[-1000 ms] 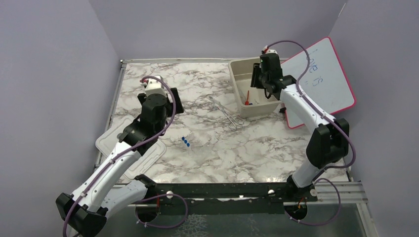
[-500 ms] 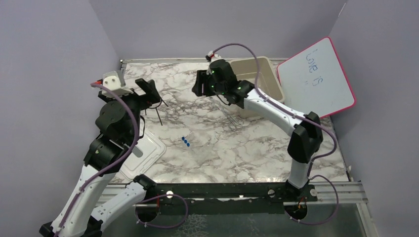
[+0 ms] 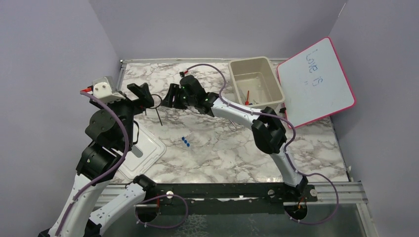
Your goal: Organize the chemistry lab equipment
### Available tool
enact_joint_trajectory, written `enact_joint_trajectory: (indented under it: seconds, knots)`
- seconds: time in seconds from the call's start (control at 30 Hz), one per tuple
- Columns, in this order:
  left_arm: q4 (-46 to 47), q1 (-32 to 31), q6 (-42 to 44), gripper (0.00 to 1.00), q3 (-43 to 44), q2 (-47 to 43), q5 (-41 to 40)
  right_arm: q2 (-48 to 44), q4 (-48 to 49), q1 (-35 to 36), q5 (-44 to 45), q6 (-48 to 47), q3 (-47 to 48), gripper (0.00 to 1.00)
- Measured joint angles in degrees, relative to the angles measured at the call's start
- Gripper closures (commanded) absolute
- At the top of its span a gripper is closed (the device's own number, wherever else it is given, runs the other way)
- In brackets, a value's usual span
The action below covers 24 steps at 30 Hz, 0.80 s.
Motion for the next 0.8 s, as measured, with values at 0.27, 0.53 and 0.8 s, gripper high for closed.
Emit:
enact_joint_trajectory:
  seconds: [0.27,0.53,0.8]
  knots:
    - [-1.2,0.0,-0.9,0.08,-0.4,-0.2,0.3,5.9,1.5,0.2,0.9,5.8,7.6,0.49]
    - [-2.1,0.0,-1.9,0.08,-0.9,-0.1,0.9,12.5,0.9,0.2,2.0,8.9,15.4,0.64]
    - [-2.8,0.0,-2.4,0.08,-1.5,0.0,1.4,13.6,0.2,0.3,2.3,9.5,16.2,0.96]
